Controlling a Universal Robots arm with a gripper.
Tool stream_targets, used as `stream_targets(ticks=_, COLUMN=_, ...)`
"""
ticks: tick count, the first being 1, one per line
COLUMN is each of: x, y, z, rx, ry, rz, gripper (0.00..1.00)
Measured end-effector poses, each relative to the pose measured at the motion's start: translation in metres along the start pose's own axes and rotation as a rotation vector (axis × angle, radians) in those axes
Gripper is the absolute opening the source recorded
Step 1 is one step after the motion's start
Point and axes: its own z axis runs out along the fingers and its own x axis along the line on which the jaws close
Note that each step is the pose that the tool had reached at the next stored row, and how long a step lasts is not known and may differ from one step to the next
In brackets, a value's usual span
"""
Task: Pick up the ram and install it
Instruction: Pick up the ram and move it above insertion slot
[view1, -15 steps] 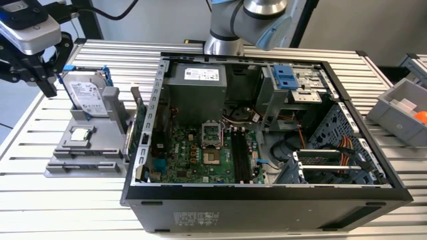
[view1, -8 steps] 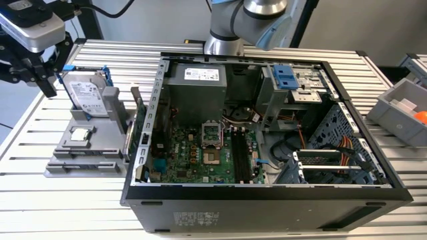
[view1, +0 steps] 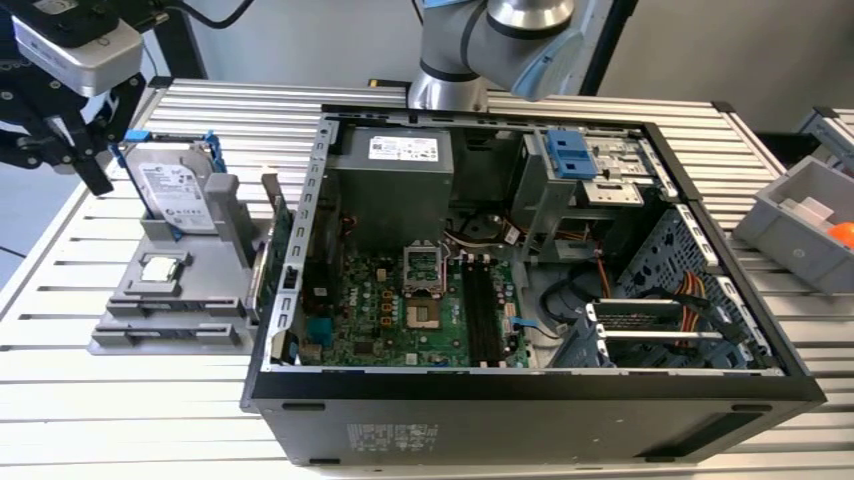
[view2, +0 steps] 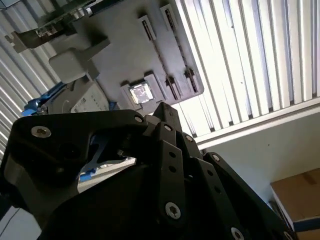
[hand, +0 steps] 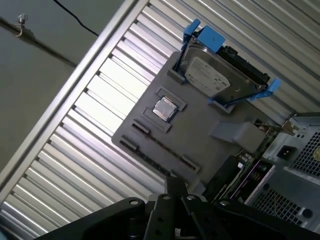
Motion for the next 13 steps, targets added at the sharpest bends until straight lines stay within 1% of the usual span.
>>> stream_targets(ticks=13, x=-0.0010, y=0.0014, z=0.0000, rx=0.0002, ry=0.0075, rz=-0.135, gripper=0.00)
